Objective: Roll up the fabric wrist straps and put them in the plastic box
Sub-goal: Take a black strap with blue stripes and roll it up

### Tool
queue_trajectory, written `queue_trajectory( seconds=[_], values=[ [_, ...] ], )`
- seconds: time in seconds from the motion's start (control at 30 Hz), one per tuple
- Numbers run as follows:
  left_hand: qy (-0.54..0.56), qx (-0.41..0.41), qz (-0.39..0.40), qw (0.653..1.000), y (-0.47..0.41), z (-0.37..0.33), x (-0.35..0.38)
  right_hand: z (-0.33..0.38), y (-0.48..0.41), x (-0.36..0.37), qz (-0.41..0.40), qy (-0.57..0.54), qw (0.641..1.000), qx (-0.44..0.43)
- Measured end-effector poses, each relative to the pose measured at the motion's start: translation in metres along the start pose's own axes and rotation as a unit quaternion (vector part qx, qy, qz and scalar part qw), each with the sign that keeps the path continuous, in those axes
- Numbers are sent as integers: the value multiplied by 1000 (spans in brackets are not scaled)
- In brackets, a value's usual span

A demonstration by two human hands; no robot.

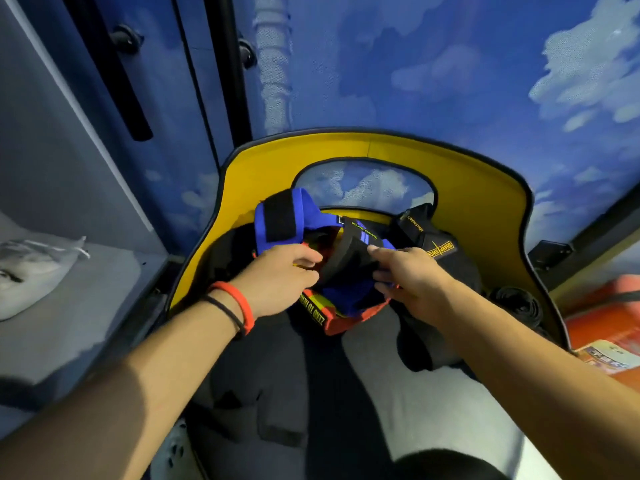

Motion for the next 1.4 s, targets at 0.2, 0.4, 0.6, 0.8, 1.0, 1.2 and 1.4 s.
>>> queue_trajectory(
  seconds=[0.2, 0.4, 0.6, 0.8, 1.0, 1.2, 1.4],
  values=[
    [9, -38, 2, 999, -6, 3, 6, -7, 6, 11, 42, -9, 999, -15],
    [52, -61, -53, 995, -1, 2, -2, -10, 30, 24, 162, 7, 982, -94],
    [199, -58, 2, 978, 2, 2, 5, -19, 52, 30, 221, 67, 959, -165],
    [217, -39, 18, 975, 8, -8, -1, -23, 51, 26, 195, 61, 964, -170],
    [203, -9, 34, 979, 15, -14, -4, -19, 54, 21, 182, 86, 962, -184],
    [197, -37, 53, 978, 16, -8, -3, -18, 65, 19, 165, 100, 967, -164],
    [11, -145, 106, 984, 24, 25, -12, -49, 83, 13, 154, 258, 945, -127]
  ],
)
Point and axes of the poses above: each hand's wrist, its own y-axis away from the middle knuckle, its own x-axis out of the palm, z = x × y, the point moved 5 cm from there along -y, towards the middle knuckle, and after that the axes turned 11 degrees about y, right-handed, at the moved point
